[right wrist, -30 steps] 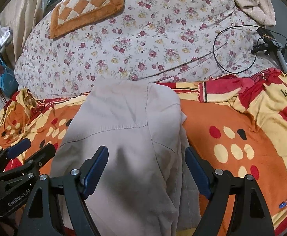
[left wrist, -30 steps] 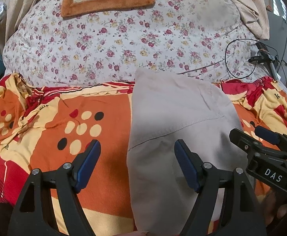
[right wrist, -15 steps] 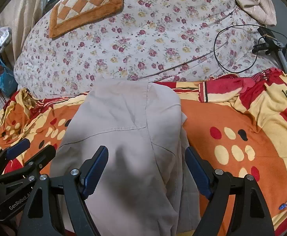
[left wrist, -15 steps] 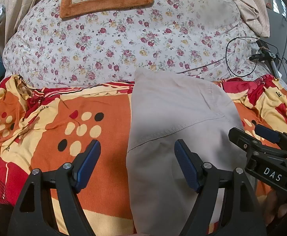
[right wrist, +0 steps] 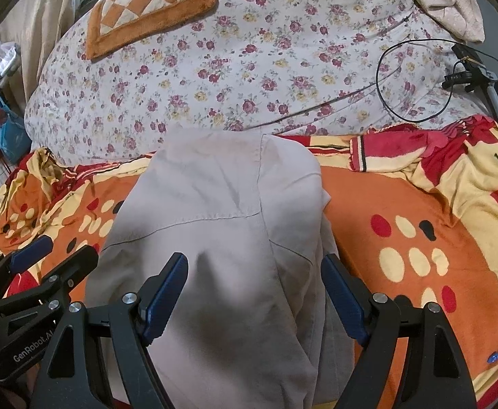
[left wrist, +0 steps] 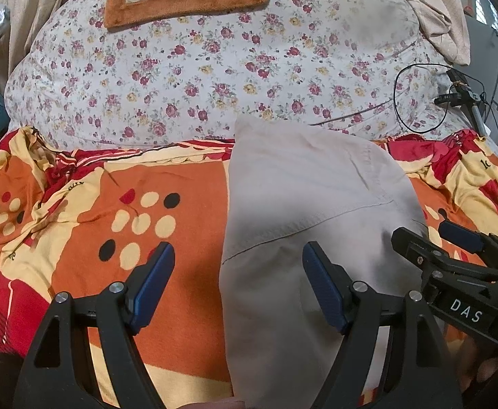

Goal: Fold large clothes

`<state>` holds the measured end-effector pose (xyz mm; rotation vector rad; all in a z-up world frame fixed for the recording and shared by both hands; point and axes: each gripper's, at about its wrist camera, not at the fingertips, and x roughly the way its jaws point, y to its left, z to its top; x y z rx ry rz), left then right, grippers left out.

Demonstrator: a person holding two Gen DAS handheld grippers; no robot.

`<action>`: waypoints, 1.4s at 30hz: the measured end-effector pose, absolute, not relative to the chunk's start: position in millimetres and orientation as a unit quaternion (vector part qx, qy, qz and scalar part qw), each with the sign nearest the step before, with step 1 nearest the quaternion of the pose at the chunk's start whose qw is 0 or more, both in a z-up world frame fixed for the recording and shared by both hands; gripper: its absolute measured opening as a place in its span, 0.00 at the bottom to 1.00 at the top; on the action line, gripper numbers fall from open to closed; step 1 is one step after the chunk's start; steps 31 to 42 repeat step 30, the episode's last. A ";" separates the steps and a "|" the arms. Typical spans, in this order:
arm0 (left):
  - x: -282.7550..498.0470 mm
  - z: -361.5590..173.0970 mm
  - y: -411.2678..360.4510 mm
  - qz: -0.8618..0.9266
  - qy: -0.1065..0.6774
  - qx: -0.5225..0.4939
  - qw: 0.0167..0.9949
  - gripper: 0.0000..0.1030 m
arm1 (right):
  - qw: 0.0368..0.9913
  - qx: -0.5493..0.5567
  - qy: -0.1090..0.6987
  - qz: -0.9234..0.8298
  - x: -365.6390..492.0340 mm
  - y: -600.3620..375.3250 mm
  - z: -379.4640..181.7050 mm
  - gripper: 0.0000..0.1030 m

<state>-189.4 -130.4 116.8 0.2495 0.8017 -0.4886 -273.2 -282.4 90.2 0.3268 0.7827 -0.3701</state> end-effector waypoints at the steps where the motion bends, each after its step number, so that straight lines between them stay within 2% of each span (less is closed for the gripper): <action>1: -189.6 116.9 -130.5 -0.235 0.386 0.120 0.884 0.75 | 0.894 0.157 0.379 -0.178 -272.7 -282.7 89.8 0.79; 42: -178.0 105.5 -131.1 -0.246 0.400 0.099 0.877 0.75 | 0.887 0.159 0.399 -0.171 -265.6 -285.4 78.3 0.79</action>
